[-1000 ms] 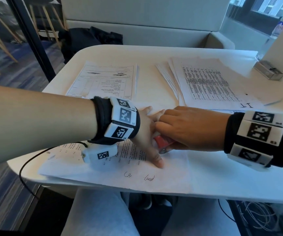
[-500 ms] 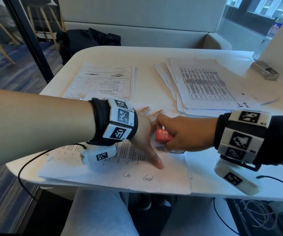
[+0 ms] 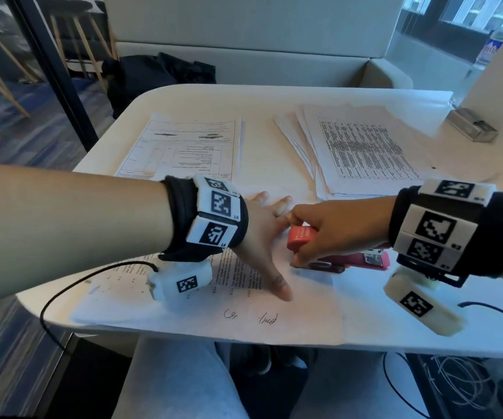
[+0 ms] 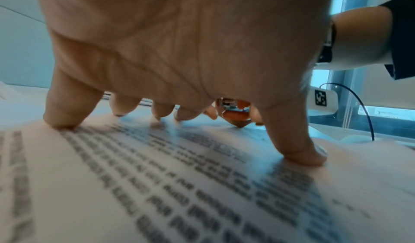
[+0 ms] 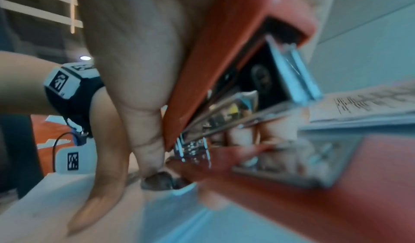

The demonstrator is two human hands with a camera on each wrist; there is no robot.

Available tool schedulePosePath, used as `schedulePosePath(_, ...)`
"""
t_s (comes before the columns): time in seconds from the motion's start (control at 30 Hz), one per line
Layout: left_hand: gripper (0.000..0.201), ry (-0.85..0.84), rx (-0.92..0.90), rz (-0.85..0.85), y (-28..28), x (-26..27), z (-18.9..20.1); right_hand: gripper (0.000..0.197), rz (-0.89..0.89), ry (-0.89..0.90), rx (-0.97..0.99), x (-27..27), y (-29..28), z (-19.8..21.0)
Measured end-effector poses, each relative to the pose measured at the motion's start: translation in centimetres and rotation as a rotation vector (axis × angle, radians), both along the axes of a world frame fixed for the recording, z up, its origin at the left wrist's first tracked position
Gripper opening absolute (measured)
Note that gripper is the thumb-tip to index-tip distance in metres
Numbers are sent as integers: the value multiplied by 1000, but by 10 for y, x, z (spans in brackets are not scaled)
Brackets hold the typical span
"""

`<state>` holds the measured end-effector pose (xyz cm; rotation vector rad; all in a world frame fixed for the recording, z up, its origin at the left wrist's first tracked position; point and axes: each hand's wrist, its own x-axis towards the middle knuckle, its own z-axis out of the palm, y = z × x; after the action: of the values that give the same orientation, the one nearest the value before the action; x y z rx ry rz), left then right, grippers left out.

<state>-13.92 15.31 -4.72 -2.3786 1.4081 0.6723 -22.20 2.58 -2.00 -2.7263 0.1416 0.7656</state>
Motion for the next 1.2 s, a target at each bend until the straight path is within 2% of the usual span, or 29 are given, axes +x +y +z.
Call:
schedulePosePath(0.07, 134, -13, 15, 14, 0, 0, 4, 44, 54, -104, -140, -3, -1, 0)
schedulePosePath(0.17, 132, -64, 8, 22, 2, 0, 10, 42, 52, -186, -208, -6, -5, 0)
schedulePosePath(0.3, 87, -114, -203, -48, 5, -1, 16, 38, 60, -260, -205, -6, -14, -2)
schedulePosePath(0.4, 48, -70, -385, -60, 4, -8, 18, 31, 97, -295, -233, -6, -17, -7)
schedulePosePath(0.5, 26, -6, -409, -62, 2, -20, 18, 32, 110, -315, -274, -7, -17, -11)
schedulePosePath(0.6, 24, -16, -360, -76, 1, -31, 16, 40, 131, -322, -295, -9, -14, -10)
schedulePosePath(0.73, 27, -81, -363, -57, -1, -42, 12, 40, 172, -354, -308, -14, -13, -11)
schedulePosePath(0.97, 18, -130, -337, -71, -3, -49, 12, 43, 218, -390, -363, -11, -16, -18)
schedulePosePath(1.13, 35, -150, -336, -87, -1, -46, 8, 40, 231, -393, -380, -12, -15, -18)
schedulePosePath(1.2, 25, -122, -331, -113, 0, -42, 8, 39, 225, -394, -384, -12, -14, -17)
